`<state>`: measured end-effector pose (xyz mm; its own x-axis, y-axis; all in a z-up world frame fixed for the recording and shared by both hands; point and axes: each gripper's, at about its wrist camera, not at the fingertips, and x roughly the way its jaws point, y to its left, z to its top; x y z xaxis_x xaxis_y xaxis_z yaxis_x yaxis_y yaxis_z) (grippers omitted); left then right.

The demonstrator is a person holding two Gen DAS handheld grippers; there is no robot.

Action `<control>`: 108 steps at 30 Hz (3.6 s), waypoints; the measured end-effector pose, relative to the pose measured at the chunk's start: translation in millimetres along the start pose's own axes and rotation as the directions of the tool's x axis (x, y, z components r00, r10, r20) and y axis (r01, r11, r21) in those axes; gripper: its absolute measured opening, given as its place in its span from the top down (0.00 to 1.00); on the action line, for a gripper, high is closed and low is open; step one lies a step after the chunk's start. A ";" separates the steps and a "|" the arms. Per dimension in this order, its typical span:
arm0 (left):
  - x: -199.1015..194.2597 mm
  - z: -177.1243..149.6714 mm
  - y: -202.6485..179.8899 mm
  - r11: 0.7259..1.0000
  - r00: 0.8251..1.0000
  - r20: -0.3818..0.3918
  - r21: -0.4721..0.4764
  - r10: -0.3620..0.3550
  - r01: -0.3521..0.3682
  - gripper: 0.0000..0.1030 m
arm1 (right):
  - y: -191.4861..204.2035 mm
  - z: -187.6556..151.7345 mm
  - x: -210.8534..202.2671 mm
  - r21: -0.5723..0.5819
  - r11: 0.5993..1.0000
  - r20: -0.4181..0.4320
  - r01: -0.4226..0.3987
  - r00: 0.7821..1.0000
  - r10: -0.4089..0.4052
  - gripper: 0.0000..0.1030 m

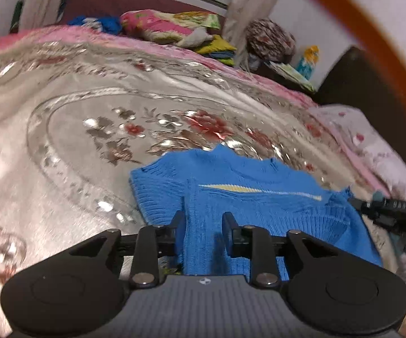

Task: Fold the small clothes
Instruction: 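Lift the hem with both grippers and fold it over toward the collar, then open both grippers to release the folded sweater, then press the folded sweater flat with the right tool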

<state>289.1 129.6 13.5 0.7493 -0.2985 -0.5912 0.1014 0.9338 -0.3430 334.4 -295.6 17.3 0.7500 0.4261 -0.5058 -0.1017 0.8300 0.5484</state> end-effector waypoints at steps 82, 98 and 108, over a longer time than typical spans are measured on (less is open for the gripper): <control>-32.2 -7.5 14.3 0.983 0.986 0.099 -0.140 0.133 -0.118 0.61 | 20.3 23.3 -8.8 -0.138 0.973 0.108 0.182 0.980 -0.168 0.71; -36.5 -58.3 3.0 0.991 0.994 0.034 -0.078 0.108 -0.105 0.61 | 23.8 -22.8 -22.1 -0.171 0.934 0.039 0.315 0.949 -0.313 0.71; -36.6 -64.7 17.9 0.987 0.999 -0.011 -0.156 0.034 -0.035 0.61 | 35.9 -40.1 -15.3 -0.183 0.908 -0.005 0.376 0.924 -0.383 0.71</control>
<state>221.2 144.5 -18.3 0.7454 -0.2686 -0.6101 -0.0281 0.9017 -0.4314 293.0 -257.9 18.0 0.7288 0.0774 -0.6803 0.0696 0.9801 0.1860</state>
